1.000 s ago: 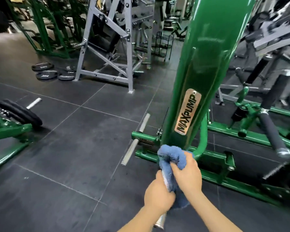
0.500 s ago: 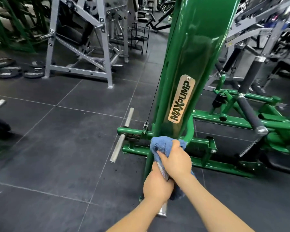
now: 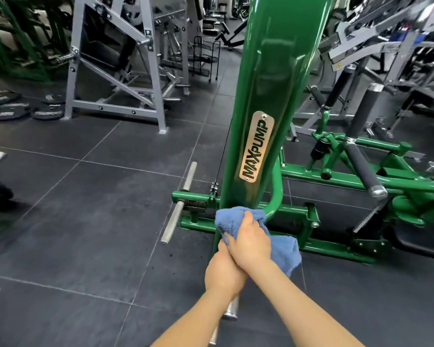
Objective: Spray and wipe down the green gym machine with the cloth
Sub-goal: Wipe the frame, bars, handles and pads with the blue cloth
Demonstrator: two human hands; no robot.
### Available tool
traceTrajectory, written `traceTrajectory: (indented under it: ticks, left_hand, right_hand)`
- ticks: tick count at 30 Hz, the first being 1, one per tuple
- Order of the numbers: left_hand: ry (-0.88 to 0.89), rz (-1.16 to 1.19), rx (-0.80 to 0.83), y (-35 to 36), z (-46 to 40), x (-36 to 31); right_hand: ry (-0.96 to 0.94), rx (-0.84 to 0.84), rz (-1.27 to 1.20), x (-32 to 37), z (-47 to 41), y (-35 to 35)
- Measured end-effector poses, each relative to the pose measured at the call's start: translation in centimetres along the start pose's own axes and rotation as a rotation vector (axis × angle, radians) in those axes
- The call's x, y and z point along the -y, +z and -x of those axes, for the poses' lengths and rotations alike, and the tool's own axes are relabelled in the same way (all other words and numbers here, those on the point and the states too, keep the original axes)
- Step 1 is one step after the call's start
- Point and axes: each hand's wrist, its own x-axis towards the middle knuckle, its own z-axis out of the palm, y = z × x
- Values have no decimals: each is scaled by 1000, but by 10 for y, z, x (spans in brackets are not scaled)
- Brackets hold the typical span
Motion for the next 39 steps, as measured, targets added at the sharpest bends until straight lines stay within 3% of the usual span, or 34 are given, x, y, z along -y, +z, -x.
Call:
traceTrajectory:
  ticks: [4,9,12,19,28,31,34,37,39]
  left_hand:
    - [-17,27,-4,2,-3,0]
    - [-7,71,-18,4,-2,2]
    - [-5,93,-16,4,-2,3]
    - [-10,97,21,3,-6,6]
    - [11,123,61,-1,-9,6]
    - [148,63,261,-14,-16,22]
    - [239,-122,614,-41,-32,46]
    - [262,-386,841,-63,-46,67]
    - [266,-586,861,-75,-56,75]
  right_hand:
    - [81,3,-93,2,-15,-1]
    - [155,38,-693,-23,-8,0]
    - [171,54,-568,-24,-3,0]
    - [-68,43,150,-1,16,-2]
    - [235,124,-95,16,-17,-9]
    - [294,146,-175,16,-11,-13]
    - [291,114,-122,19,9,-12]
    - [253,64,62,24,43,-4]
    - [229,33,291,33,62,5]
